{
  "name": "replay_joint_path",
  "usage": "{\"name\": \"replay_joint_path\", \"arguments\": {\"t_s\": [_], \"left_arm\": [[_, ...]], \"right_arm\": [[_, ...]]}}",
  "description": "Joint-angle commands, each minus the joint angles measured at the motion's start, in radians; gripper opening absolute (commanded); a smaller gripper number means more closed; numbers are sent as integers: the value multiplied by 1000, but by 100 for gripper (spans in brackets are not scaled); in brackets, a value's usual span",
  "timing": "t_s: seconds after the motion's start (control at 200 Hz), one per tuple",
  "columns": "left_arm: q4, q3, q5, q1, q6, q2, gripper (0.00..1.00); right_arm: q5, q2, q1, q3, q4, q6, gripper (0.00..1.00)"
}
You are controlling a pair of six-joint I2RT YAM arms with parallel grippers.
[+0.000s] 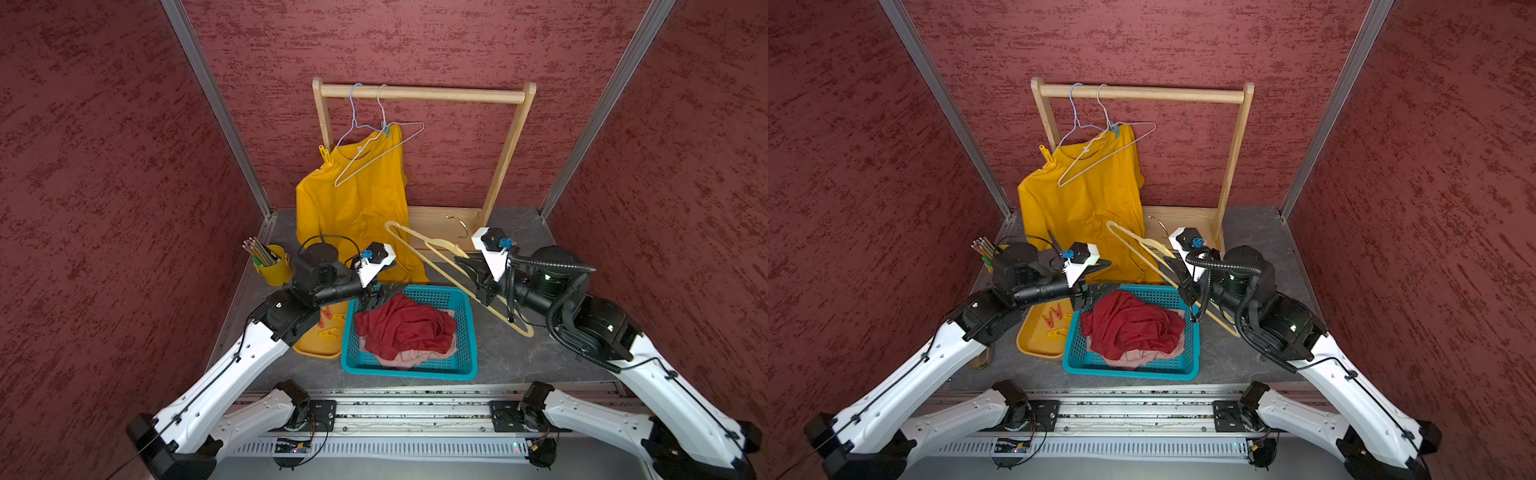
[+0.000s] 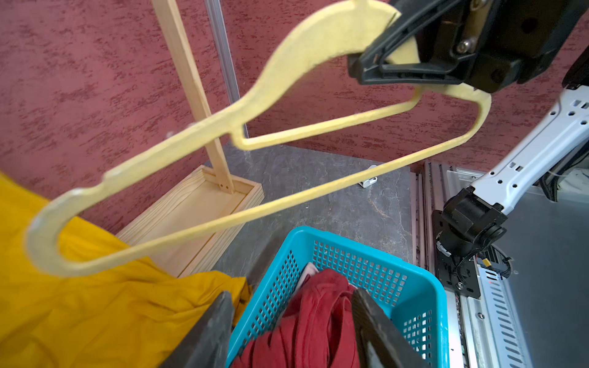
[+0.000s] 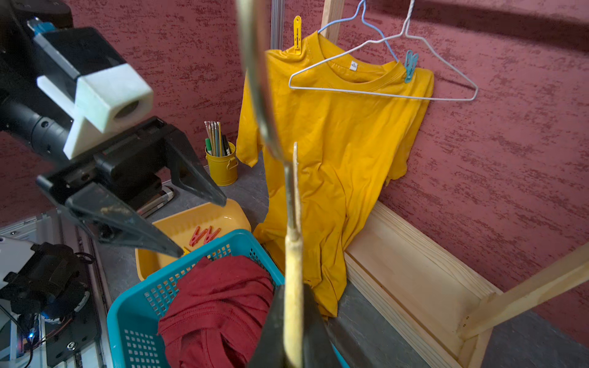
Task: Remove the clothespins securing t-shirts to the hanger
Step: Place the T-shirt in the basket, then place the hanger on the clothes rail.
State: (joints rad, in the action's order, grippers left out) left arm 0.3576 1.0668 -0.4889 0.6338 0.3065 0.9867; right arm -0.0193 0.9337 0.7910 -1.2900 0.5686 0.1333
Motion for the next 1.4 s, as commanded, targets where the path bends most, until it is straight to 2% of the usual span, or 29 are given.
{"name": "replay_joint_path", "arguments": {"t_s": [0.0, 0.125, 0.24, 0.336, 0.491, 0.546, 0.616, 0.716, 0.761, 0.837, 0.887, 0.937, 1.002, 1.237, 1.393], "left_arm": [[-27, 84, 121, 67, 107, 39, 60], [-43, 133, 207, 101, 204, 76, 59], [-98, 131, 226, 106, 257, 87, 58], [-95, 137, 174, 106, 308, 102, 58], [22, 193, 28, 100, 342, 148, 55], [40, 200, -24, 88, 328, 154, 47], [42, 194, -109, 50, 285, 146, 29], [-1, 167, -290, -46, 187, 117, 1], [-19, 154, -375, -94, 148, 105, 0], [-17, 151, -511, -167, 107, 96, 0], [12, 158, -581, -204, 101, 95, 0], [56, 168, -630, -232, 109, 93, 0], [120, 181, -677, -262, 128, 88, 0], [236, 161, -801, -355, 150, 48, 0], [269, 140, -846, -385, 146, 24, 0]], "right_arm": [[-50, 7, 5, -4, -78, -18, 0], [-95, 28, 5, -4, -28, -22, 0], [-154, 44, 5, 4, -13, -22, 0], [-271, 62, 5, 9, -5, 1, 0], [-408, 102, 4, -2, 5, 33, 0], [-436, 117, 5, -14, 23, 48, 0], [-445, 132, 5, -27, 44, 68, 0], [-425, 127, 5, -30, 59, 89, 0], [-415, 120, 6, -30, 58, 94, 0], [-404, 107, 5, -36, 57, 90, 12], [-394, 100, 5, -48, 64, 85, 28], [-379, 93, 5, -70, 82, 81, 39], [-344, 89, 5, -106, 121, 75, 48], [-283, 85, 4, -205, 274, 100, 60], [-251, 99, 4, -223, 344, 96, 60]]}}
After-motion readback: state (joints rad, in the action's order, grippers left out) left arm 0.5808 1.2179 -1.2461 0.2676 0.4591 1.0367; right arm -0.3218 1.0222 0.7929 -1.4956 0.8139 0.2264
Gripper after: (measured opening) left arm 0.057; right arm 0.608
